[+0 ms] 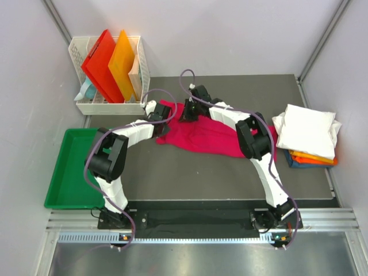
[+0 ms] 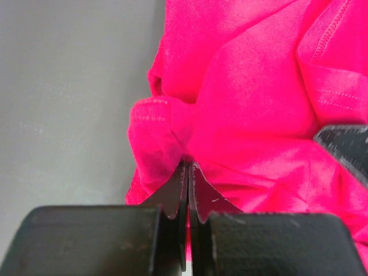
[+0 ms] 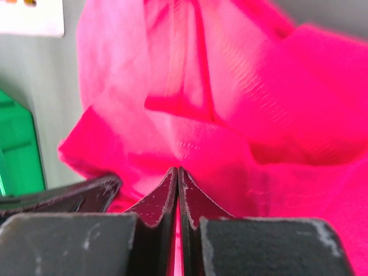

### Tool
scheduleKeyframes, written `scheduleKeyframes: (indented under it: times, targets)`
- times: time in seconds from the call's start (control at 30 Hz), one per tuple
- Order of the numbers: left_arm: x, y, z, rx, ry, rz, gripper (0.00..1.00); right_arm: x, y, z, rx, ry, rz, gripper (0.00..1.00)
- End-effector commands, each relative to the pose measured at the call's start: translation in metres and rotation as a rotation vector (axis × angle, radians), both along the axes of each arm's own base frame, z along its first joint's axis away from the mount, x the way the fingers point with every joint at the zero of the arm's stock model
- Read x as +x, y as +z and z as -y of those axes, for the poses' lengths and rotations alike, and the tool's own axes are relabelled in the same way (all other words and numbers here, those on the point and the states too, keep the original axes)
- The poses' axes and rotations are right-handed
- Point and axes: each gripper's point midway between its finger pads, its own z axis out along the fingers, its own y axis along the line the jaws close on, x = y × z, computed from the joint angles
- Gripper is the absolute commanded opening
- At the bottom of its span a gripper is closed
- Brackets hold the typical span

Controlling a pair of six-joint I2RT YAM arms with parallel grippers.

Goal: Fold and stack the t-shirts
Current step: Fold the other side of the tshirt into a rectangle

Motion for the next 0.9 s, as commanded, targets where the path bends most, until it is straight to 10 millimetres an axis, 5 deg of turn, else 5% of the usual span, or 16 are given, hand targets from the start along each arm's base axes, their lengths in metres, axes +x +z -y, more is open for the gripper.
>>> scheduleKeyframes:
  times: [0.0, 0.3, 0.47, 0.87]
  targets:
    - [-0.004, 0.019, -0.002, -0.010, -0.007, 0.034, 0.00, 0.034, 0.010, 0.010, 0.029, -0.076, 0.058, 0.00]
    - [-0.009, 0.019, -0.004, -0.007, -0.009, 0.027, 0.00, 0.054, -0.012, 0.053, -0.065, -0.185, 0.027, 0.00]
    - [-0.012, 0.017, -0.007, -0.005, -0.009, 0.019, 0.00, 0.064, -0.006, 0.085, -0.104, -0.269, 0.053, 0.00]
    - [-0.016, 0.017, -0.011, -0.007, 0.002, 0.021, 0.00, 0.051, -0.013, 0.178, -0.174, -0.499, 0.019, 0.00]
